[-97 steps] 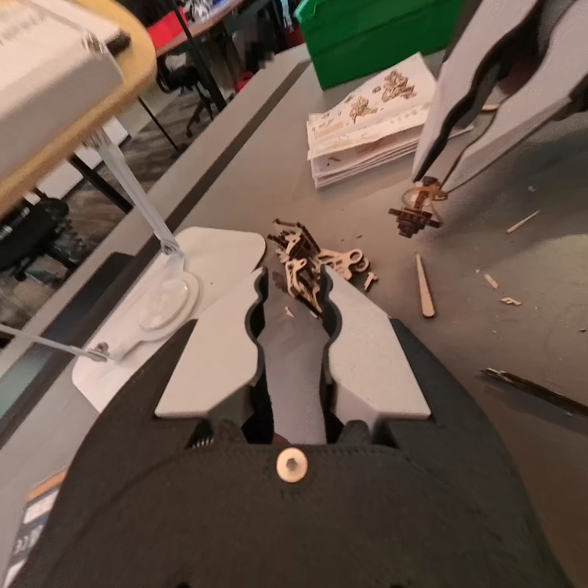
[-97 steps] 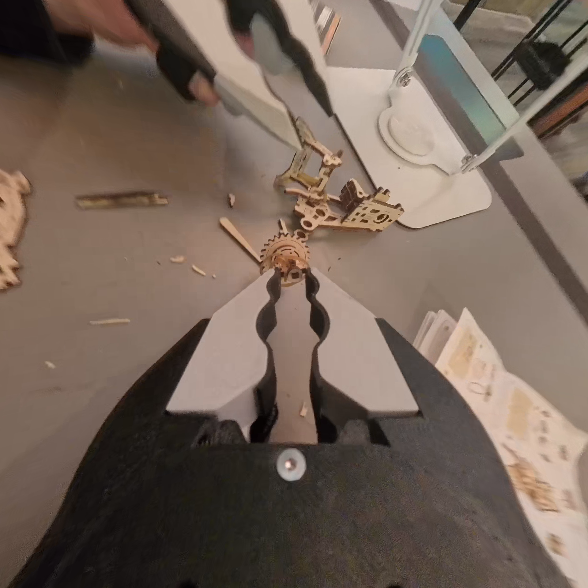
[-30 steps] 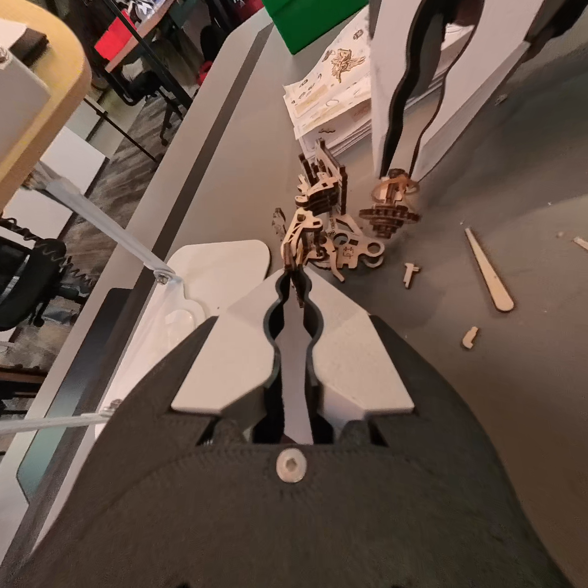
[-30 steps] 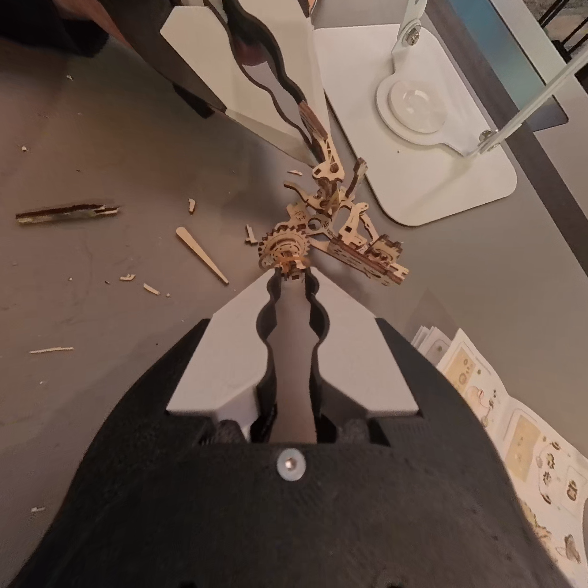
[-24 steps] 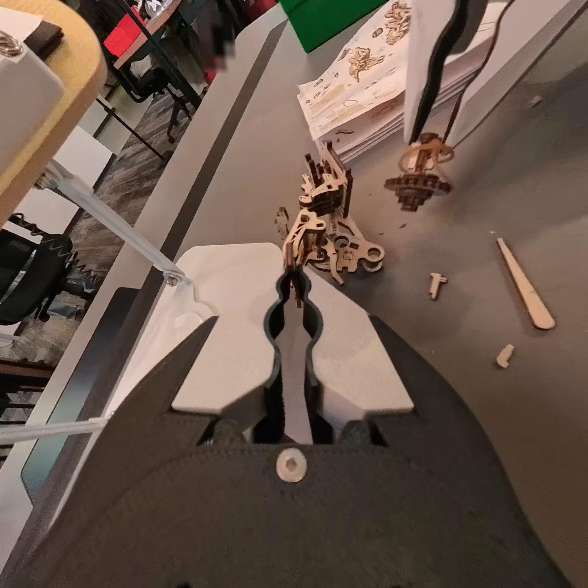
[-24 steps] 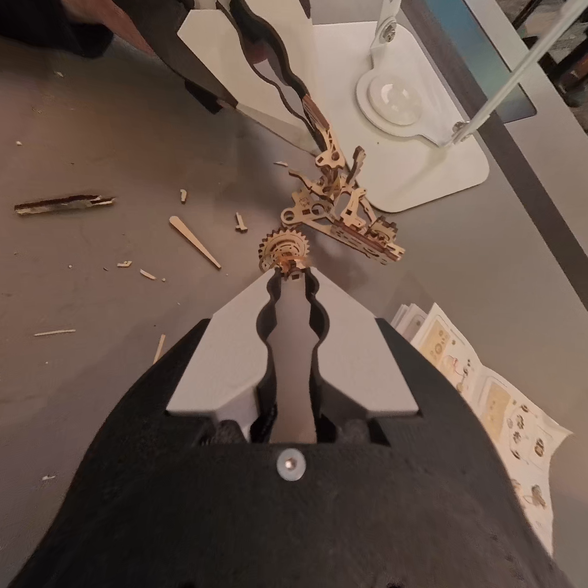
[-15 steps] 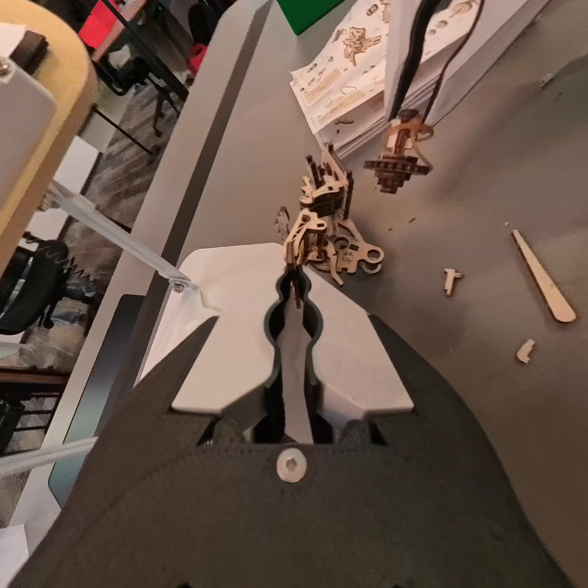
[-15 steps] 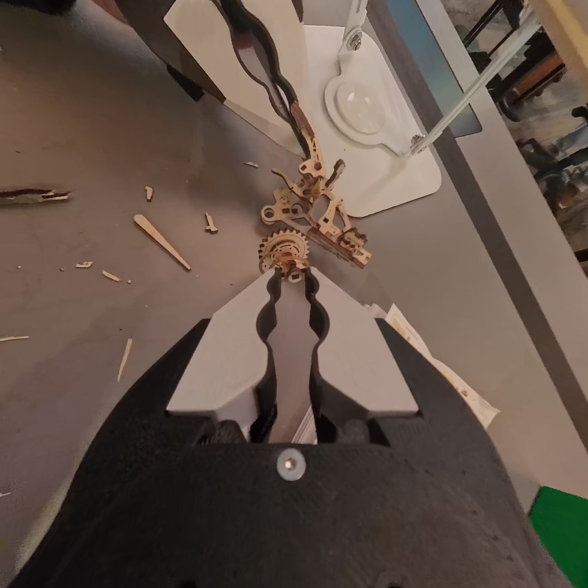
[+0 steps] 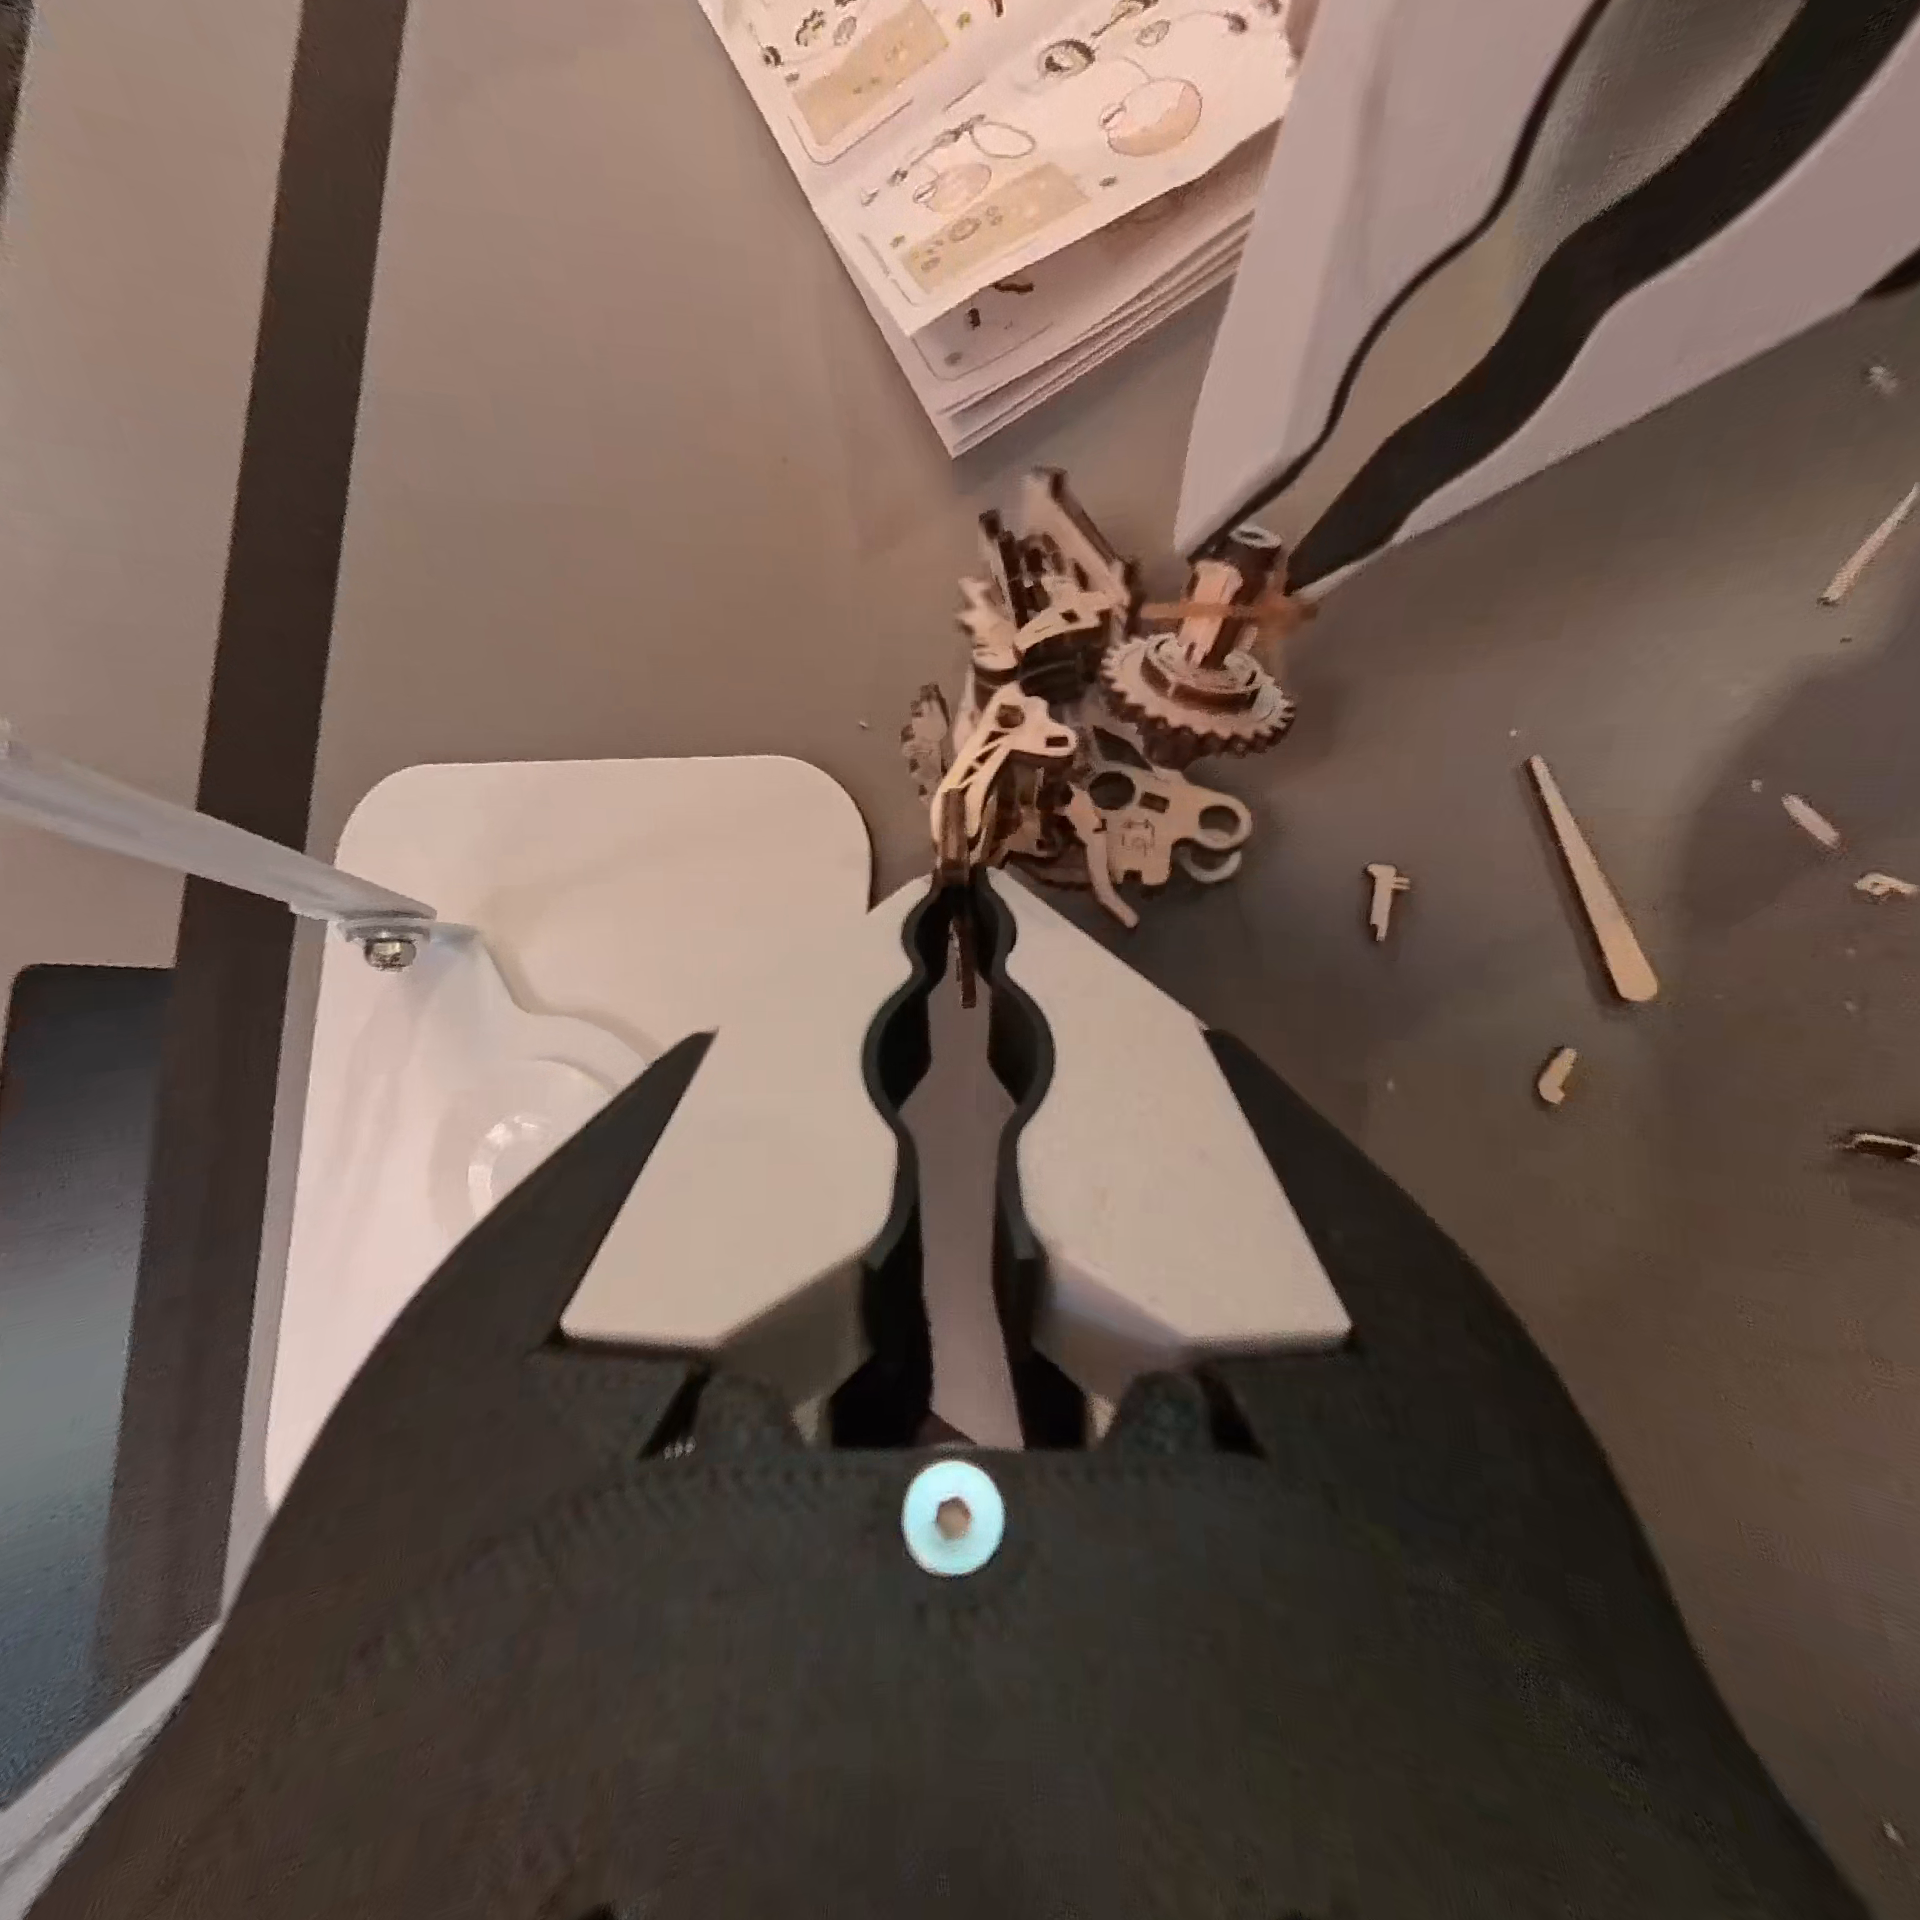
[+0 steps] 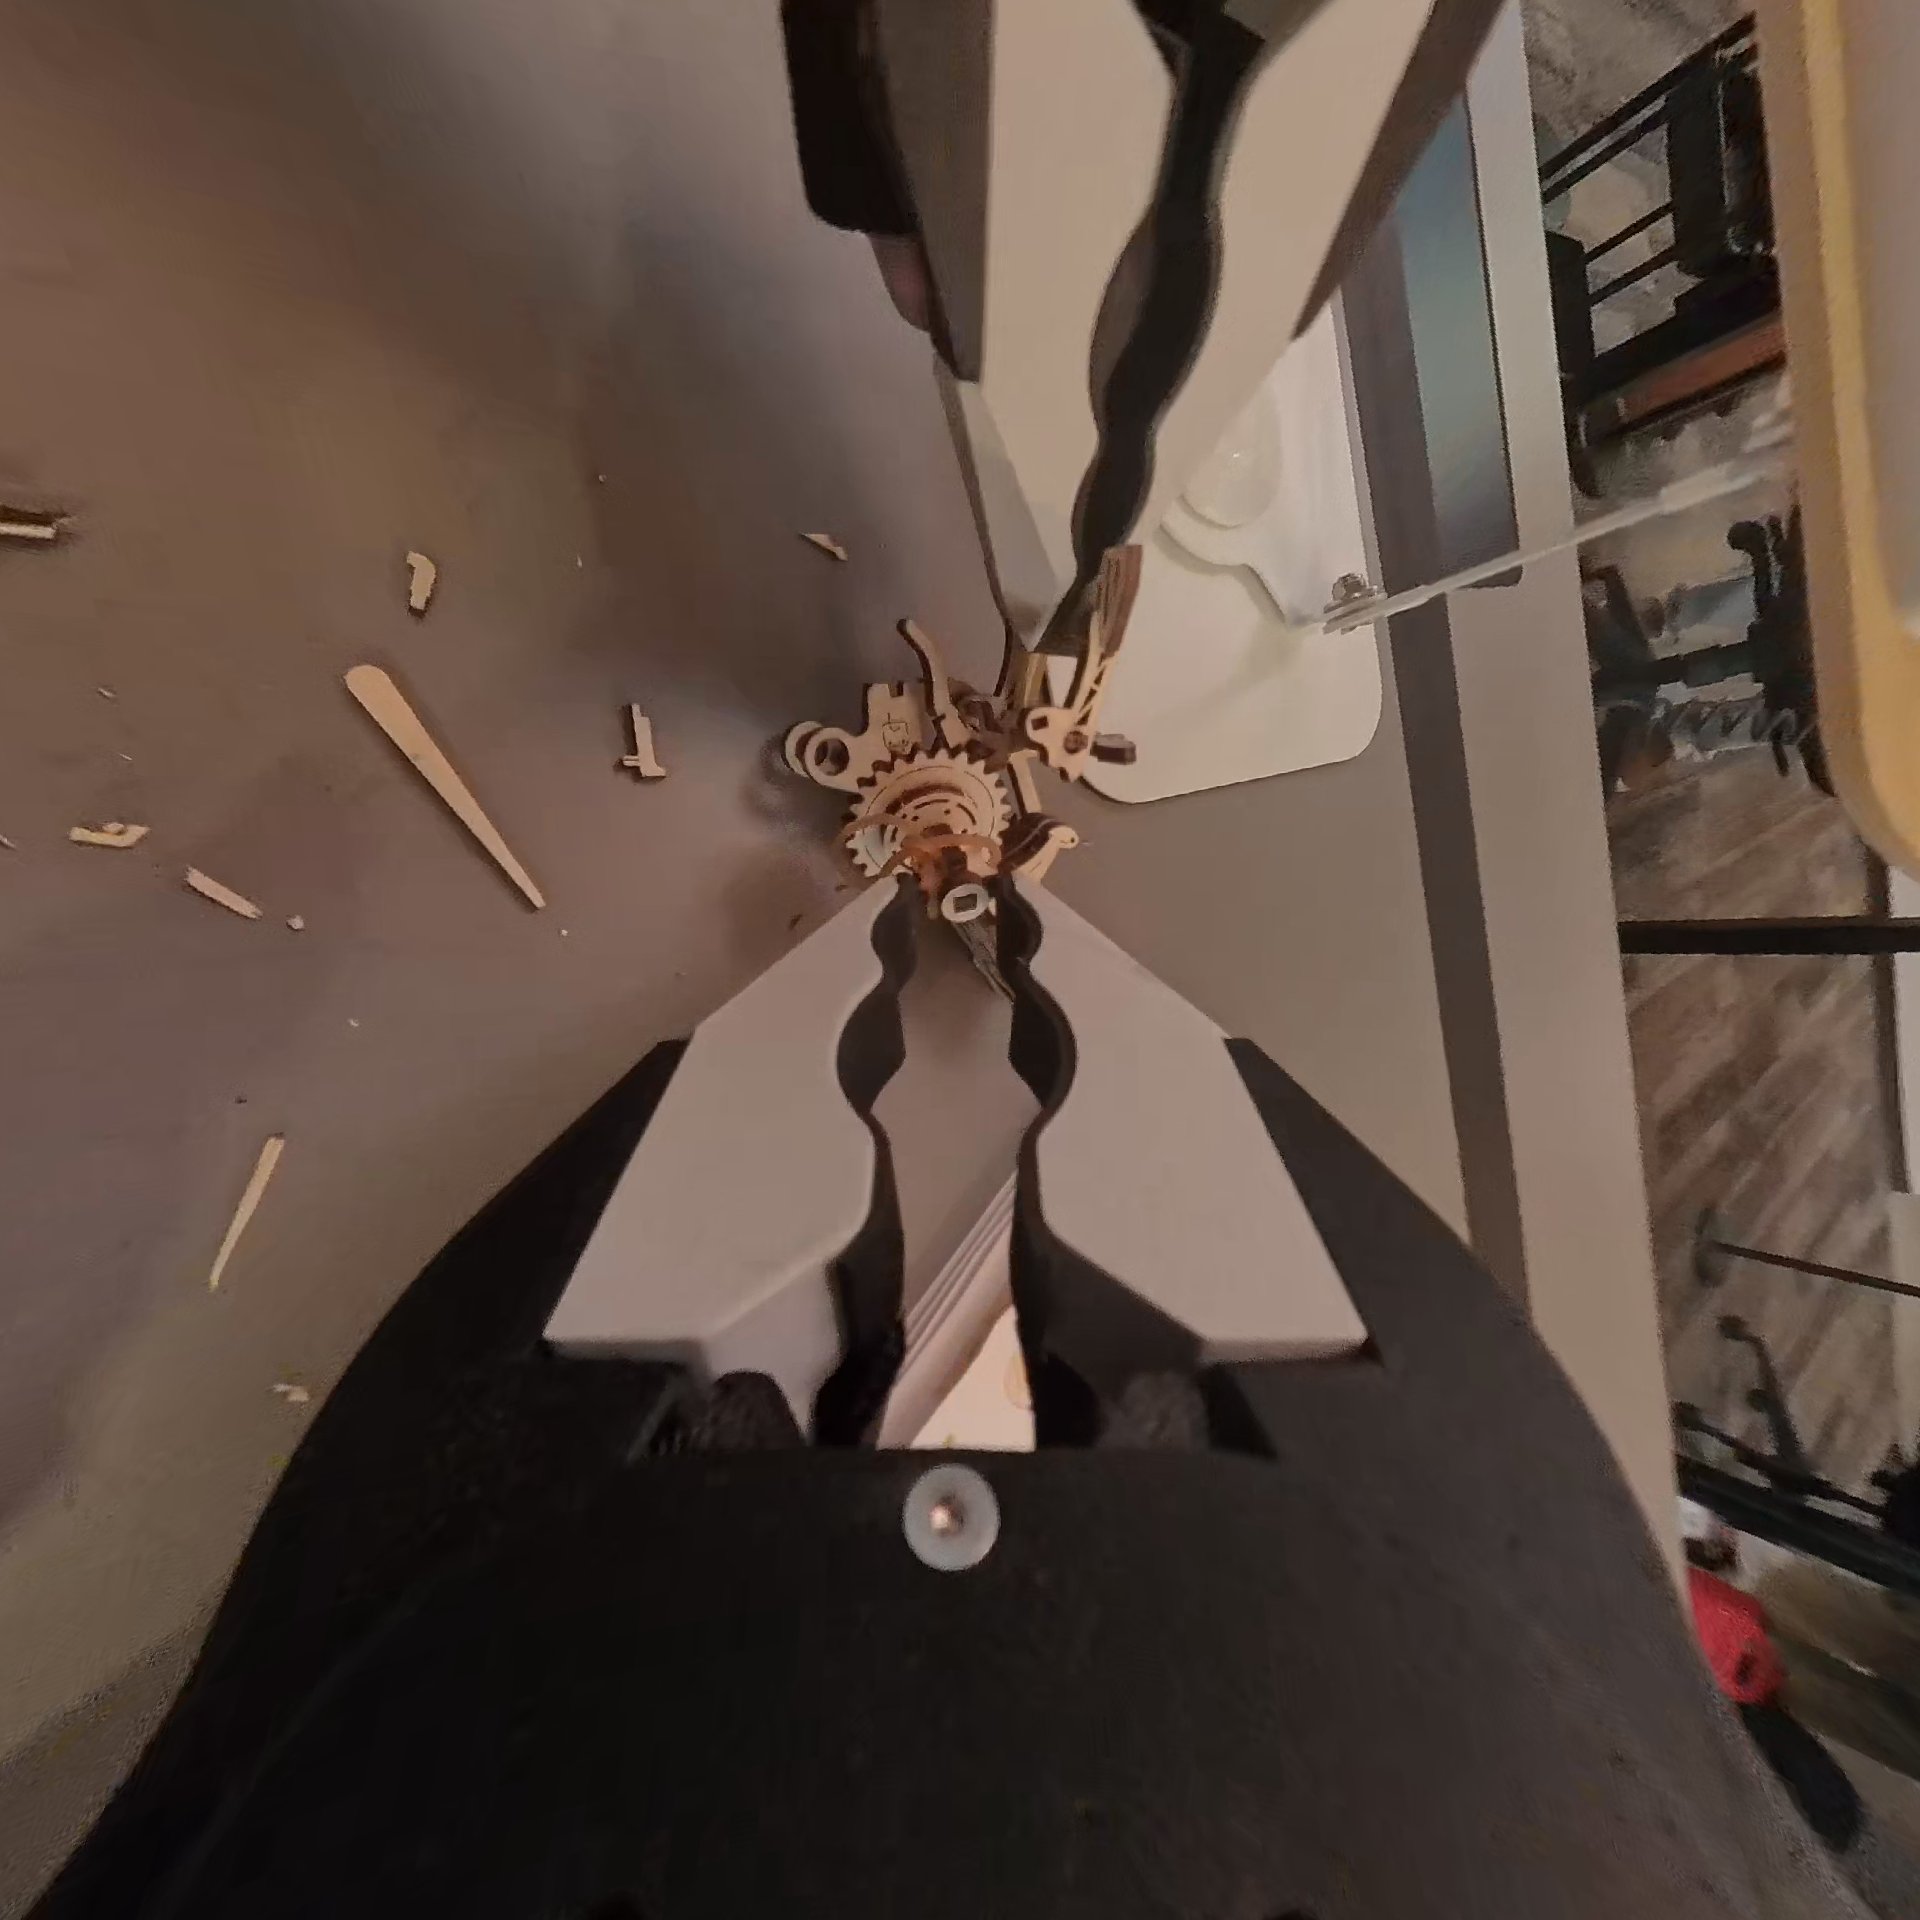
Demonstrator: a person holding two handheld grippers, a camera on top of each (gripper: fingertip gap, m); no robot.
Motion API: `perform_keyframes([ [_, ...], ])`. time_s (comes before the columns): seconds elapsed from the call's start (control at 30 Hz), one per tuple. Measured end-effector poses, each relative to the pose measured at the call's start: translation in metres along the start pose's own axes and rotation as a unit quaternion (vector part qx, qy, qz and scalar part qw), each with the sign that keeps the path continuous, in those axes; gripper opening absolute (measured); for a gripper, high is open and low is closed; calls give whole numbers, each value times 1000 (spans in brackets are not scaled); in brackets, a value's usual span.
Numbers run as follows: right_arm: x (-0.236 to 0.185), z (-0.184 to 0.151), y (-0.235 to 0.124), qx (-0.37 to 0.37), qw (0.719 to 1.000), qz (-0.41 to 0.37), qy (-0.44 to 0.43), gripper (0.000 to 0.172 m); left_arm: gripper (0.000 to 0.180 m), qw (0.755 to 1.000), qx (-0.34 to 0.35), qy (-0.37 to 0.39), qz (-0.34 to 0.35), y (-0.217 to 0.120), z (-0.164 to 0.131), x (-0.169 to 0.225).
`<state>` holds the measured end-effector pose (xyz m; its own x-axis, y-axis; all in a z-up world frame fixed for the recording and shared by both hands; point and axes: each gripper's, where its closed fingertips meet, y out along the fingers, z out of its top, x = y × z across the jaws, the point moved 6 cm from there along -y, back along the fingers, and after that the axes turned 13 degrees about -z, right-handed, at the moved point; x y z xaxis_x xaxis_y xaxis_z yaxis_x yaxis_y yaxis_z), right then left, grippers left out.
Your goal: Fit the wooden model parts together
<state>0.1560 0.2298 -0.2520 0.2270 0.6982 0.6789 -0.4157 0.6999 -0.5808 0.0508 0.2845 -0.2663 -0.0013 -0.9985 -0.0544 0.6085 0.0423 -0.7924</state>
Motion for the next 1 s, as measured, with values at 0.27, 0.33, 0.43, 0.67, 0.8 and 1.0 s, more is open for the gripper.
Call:
perform_keyframes([
  [0.27,3,7,8,-35,992,-27,-119,12,0,1000,-7,-17,-23,-1,1,-5],
  [0.33,1,9,11,-37,989,-24,-143,12,0,999,-7,-18,-28,-2,1,-4],
  [0.43,-2,11,15,-44,983,-22,-177,12,0,999,-5,-21,-29,-3,1,-4],
  [0.67,-2,14,21,-36,983,-13,-182,11,1,999,-13,-24,-26,-2,-2,-6],
  [0.8,1,13,22,-9,993,5,-120,12,0,999,-11,-28,-30,-2,-3,-7],
  [1.0,3,7,26,1,998,14,-64,10,1,999,-14,-29,-35,0,-5,-7],
])
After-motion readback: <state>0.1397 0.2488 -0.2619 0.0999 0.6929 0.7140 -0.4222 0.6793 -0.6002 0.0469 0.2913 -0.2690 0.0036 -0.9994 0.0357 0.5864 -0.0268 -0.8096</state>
